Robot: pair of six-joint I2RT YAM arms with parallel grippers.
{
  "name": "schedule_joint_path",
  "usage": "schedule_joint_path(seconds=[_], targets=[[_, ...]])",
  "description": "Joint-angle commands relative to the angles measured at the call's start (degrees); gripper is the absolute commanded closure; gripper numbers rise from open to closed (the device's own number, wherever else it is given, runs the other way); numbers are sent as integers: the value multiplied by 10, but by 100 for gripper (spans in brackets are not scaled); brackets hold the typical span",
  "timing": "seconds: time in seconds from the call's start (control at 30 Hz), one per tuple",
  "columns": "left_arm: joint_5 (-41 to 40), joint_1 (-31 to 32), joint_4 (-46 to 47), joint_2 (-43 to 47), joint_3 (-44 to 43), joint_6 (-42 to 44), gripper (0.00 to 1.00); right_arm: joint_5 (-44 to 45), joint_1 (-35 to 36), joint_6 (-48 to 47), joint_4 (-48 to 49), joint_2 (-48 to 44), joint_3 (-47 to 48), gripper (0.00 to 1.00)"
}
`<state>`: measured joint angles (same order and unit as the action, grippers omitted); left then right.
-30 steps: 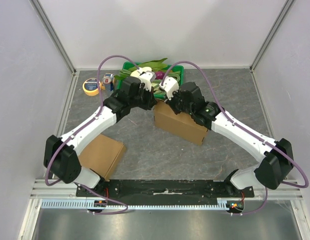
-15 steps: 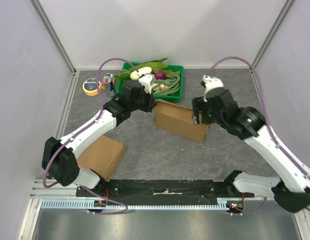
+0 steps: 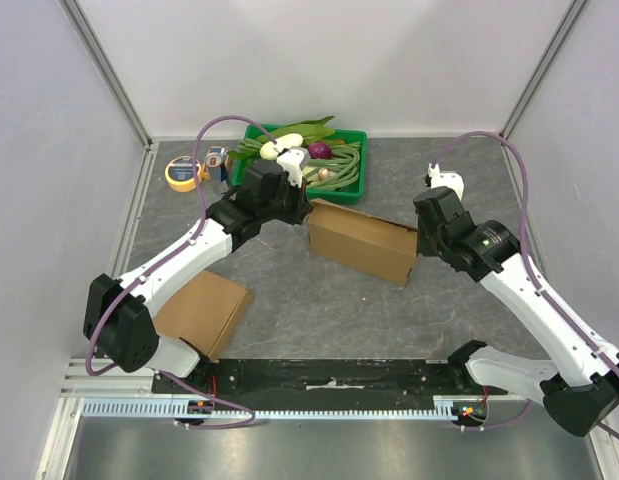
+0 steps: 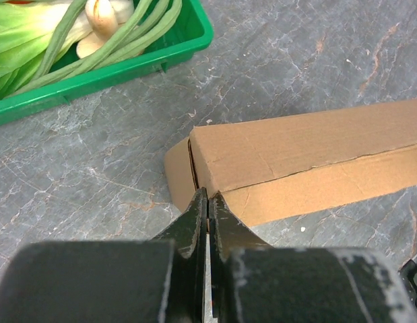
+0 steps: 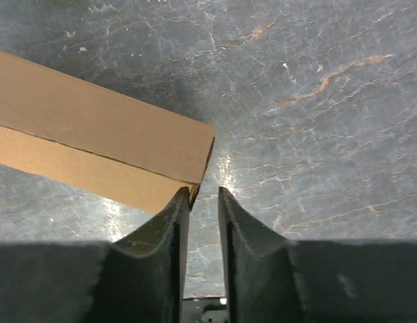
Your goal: Fold the paper box
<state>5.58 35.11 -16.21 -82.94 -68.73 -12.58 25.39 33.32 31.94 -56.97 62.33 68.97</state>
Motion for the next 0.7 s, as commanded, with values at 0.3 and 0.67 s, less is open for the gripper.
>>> schedule_joint_path(seconds=[0.3, 0.67], targets=[[-34, 14, 8, 19, 69, -60, 98, -33, -7, 22, 226, -109, -201, 100], [70, -1, -159, 125, -71, -39, 52, -21, -7, -31, 273, -119, -224, 100]])
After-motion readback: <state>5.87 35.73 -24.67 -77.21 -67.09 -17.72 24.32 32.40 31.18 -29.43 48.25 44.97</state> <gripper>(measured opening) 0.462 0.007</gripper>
